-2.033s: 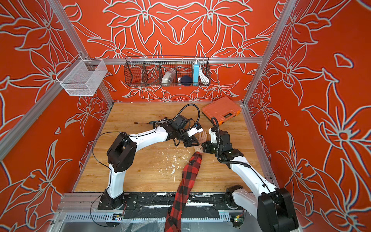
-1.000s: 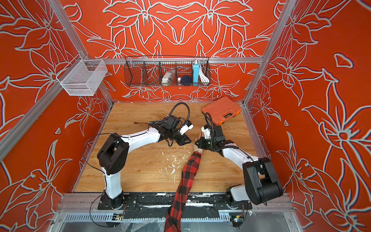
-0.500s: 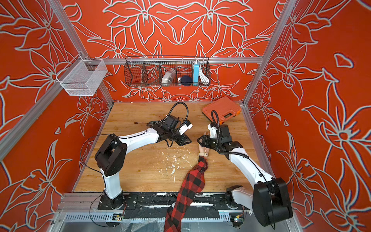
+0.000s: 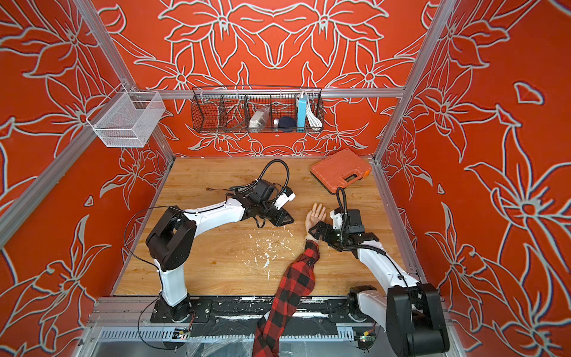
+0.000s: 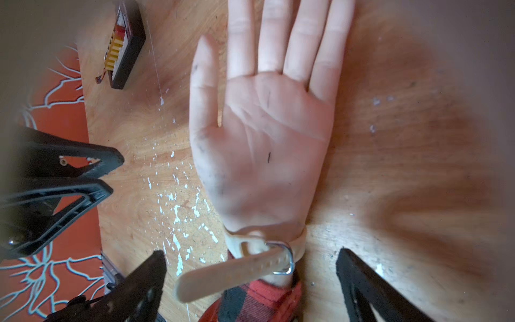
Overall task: Take off the watch
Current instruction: Untie the watch from the hand.
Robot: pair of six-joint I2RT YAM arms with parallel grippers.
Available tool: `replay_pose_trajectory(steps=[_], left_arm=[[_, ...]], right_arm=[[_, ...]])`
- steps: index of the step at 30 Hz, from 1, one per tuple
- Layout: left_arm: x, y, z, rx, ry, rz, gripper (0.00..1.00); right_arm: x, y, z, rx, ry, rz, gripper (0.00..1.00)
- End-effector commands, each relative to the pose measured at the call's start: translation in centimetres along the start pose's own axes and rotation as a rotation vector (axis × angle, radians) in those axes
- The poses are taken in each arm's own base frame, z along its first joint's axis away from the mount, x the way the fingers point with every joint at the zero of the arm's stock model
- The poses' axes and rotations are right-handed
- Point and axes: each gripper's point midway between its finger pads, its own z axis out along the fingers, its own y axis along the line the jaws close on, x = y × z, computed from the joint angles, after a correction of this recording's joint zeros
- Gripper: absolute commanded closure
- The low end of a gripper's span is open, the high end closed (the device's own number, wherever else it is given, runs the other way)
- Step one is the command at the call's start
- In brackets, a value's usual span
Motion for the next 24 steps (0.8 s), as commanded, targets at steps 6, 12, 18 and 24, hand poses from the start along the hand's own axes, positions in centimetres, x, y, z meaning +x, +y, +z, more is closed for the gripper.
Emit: replay_pose_trajectory(steps=[6,12,18,24], left_arm=[[-1.0,-0.8,-1.1,0.020,-0.027,0.008,0.71],[-1.0,-0.8,-1.2,0.014,-0.025,0.014,0.71],[-0.9,-0.8,-1.5,0.009,-0.023,0.018,0.71],[-0.8,-0.9,-1.5,0.007,-0.023,0.020,0.71]], right_arm=[[-0.7,1.7,0.5,-0.125,0.009,0.019,0.02],[-0.9,2.8,0.2,-0.173,0.011,0.026,0.03],[-1.2,4.2,-0.4,-0.231,0.009,0.043,0.04],[-1.4,5.0,-0.7,-0.264,0.021,0.062,0.05]])
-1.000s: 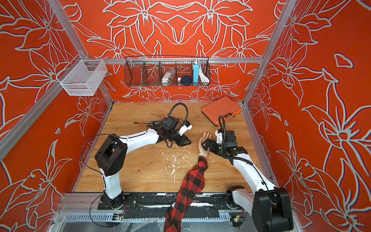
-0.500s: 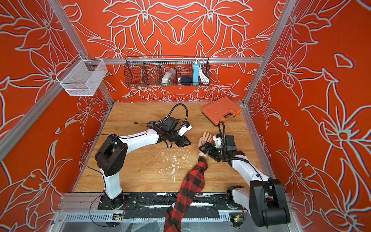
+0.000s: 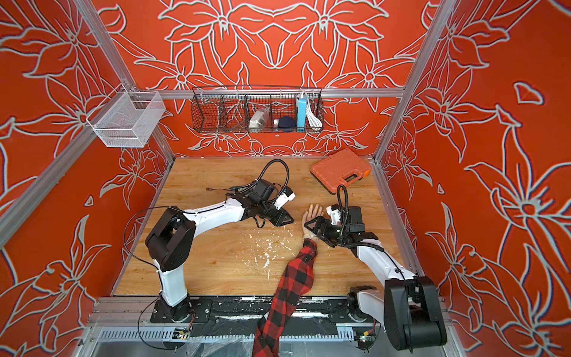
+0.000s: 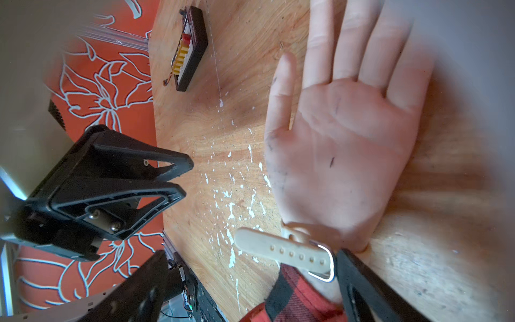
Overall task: Take off the watch
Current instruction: Untie the watch from the hand.
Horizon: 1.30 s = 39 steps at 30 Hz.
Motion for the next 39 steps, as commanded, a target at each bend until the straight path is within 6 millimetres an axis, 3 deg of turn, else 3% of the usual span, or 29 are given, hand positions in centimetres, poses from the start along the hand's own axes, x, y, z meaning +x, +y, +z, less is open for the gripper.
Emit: replay_pose_trajectory(steps=[1,20,35,39], left_arm=[[-0.8,-0.7,-1.4,0.004,-0.024,0.023,0.71],[-0.7,-0.8,-3.0,-0.024,-0.043,0.042,0.71],[-0.6,0.5,-5.7,-0.057,-0.093,0.006,0.71],[-0.4,0.5,-6.0,-0.060,-0.095,0.004,0.71]], right_arm=[[-0.6,1.7,-0.3,-0.062,-0.004,0.009,0.05],[-1.7,4.1,0.7,-0.145,0.012,0.042,0.07],[0.2,8.9,4.2,-0.191,0.086,-0.024,0.08],[-0.1,10.9,4.3,-0.249,0.084,-0.043,0.08]])
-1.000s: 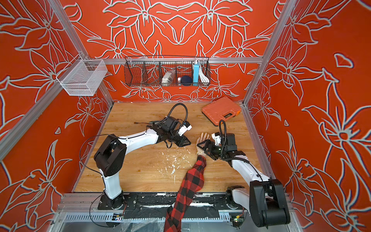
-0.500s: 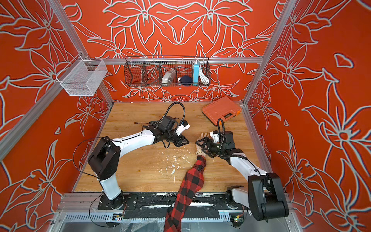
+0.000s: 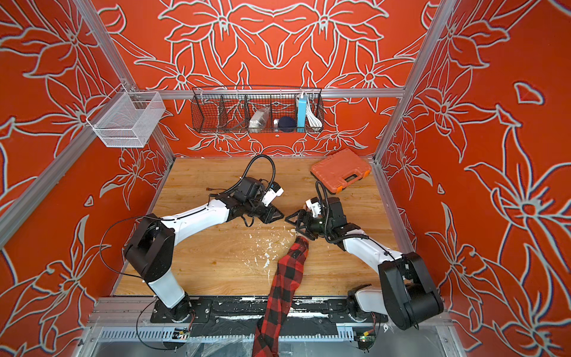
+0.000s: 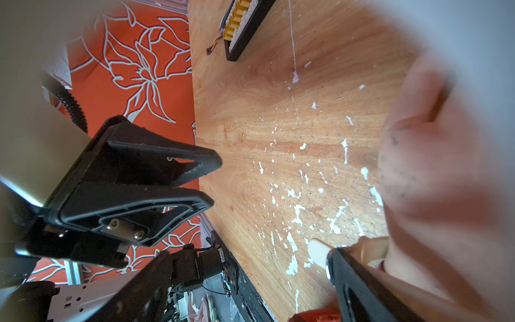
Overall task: Take off the watch
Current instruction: Untie the watch from the hand.
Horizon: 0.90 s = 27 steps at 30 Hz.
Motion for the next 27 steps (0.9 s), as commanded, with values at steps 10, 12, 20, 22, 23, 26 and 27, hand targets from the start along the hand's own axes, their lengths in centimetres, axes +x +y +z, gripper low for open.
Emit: replay_pose_trajectory(steps=[10,12,20,22,23,26,27], left_arm=[[-0.2,-0.4,-1.2,-0.002,-0.023,-0.002,0.71],[-0.3,-0.5,-1.3,-0.001,-0.023,-0.002,0.71],[-0.2,-0.6,-1.4,0.007,-0.019,-0.012,0.71],[0.0,-0.9,-1.2,0.023,-0.014,-0.011,0.71],[0.1,-1.1,-1.1,0.029,-0.012,-0.002,0.70],[0.4,-1.6,-0.8,0.036,-0.026,0.038,0.70],[0.3,-1.9,-0.7,0.049,-0.041,0.049,0.69]], right_arm=[[-2.3,5.8,0.1,-0.162,-0.023,-0.095,0.09],[-2.1,5.2,-0.3,-0.083,-0.016,-0.116,0.10],[-0.6,0.3,-3.2,0.288,0.009,-0.221,0.13],[-0.1,-0.5,-3.6,0.317,0.019,-0.227,0.14],[0.0,-1.1,-3.9,0.347,0.015,-0.237,0.14],[0.1,-2.5,-5.0,0.445,0.019,-0.335,0.17],[0.1,-3.1,-5.4,0.481,0.028,-0.376,0.17]])
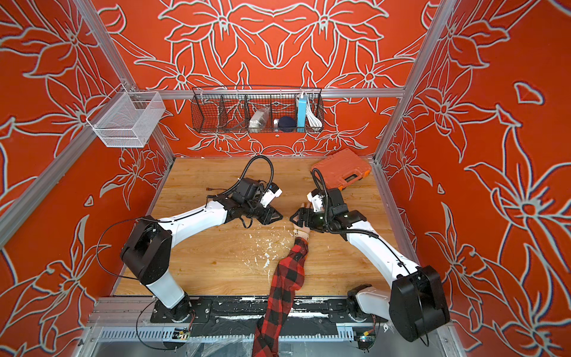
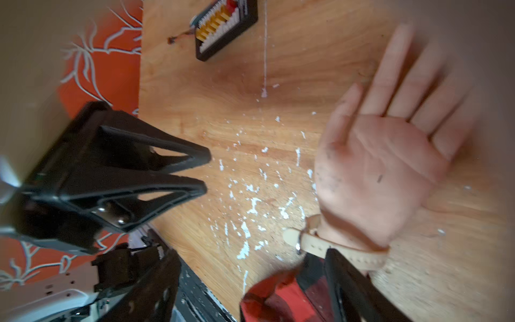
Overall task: Take off the watch
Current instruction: Untie the watch from the hand.
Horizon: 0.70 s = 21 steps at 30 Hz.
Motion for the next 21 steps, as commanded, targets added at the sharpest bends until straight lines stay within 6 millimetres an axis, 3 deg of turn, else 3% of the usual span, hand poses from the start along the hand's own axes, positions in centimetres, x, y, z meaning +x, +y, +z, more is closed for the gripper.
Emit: replay_pose_trajectory(steps=[1,3,6,9,15,21], left_arm=[[-0.3,-1.7,-0.2,0.054,-0.045,0.069,0.69],[-0.2,-3.0,0.3,0.085,-0.066,0.157,0.67],[0.9,-5.7,1.9,0.130,-0.048,0.347,0.63],[1.9,-7.2,3.3,0.179,-0.026,0.483,0.60],[3.3,-7.3,5.0,0.267,0.022,0.683,0.58],[2.8,-6.7,6.6,0.277,0.004,0.763,0.58]], right_arm=[[1.8,-3.4,-1.0,0.191,0.047,-0.136,0.17],[1.9,-5.2,-1.8,0.297,0.050,-0.166,0.17],[1.9,-6.2,-2.5,0.365,0.053,-0.190,0.17],[2.0,-6.8,-2.8,0.388,0.053,-0.165,0.17],[1.8,-7.2,-3.5,0.372,0.017,-0.121,0.17],[1.9,-6.9,-3.6,0.329,0.007,-0.099,0.18]])
